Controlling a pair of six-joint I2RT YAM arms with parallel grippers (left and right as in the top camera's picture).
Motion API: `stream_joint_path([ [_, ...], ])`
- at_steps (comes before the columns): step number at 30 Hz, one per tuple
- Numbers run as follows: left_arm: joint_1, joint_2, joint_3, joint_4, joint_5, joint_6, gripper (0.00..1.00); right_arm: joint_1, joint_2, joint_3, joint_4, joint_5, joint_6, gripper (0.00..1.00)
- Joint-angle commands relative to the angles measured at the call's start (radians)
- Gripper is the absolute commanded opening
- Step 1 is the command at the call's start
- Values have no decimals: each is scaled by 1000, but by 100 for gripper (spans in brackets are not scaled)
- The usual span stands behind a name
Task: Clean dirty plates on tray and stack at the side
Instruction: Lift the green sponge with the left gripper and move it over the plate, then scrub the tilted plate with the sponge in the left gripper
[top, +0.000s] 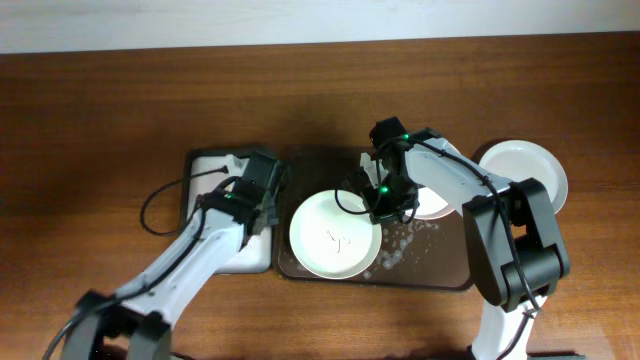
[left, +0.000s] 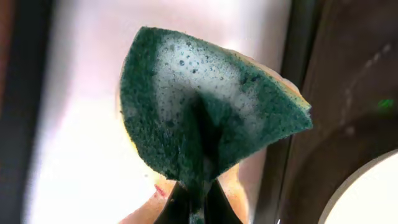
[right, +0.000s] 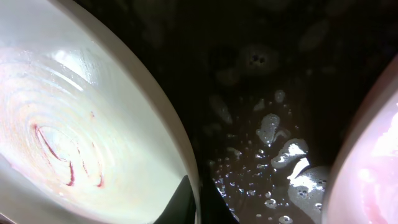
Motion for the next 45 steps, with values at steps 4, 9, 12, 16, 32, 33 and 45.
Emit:
stream_joint_path([
  [4, 0, -10, 28, 5, 240, 84, 0, 9, 2, -19, -1, 25, 12, 4],
  [9, -1, -77, 114, -1, 366, 118, 0, 9, 2, -19, -1, 25, 12, 5],
  [12, -10, -68, 114, 6, 484, 78, 0, 9, 2, -19, -1, 25, 12, 5],
  [16, -66, -12, 113, 7, 511, -48, 0, 9, 2, -19, -1, 25, 12, 5],
  [32, -252, 192, 113, 134, 530, -521, 0, 9, 2, -19, -8, 25, 12, 5],
  [33, -265, 192, 113, 134, 510, -542, 0, 9, 2, -19, -8, 25, 12, 5],
  [45, -336, 287, 113, 114, 161, -627, 0, 9, 2, -19, -16, 25, 12, 4],
])
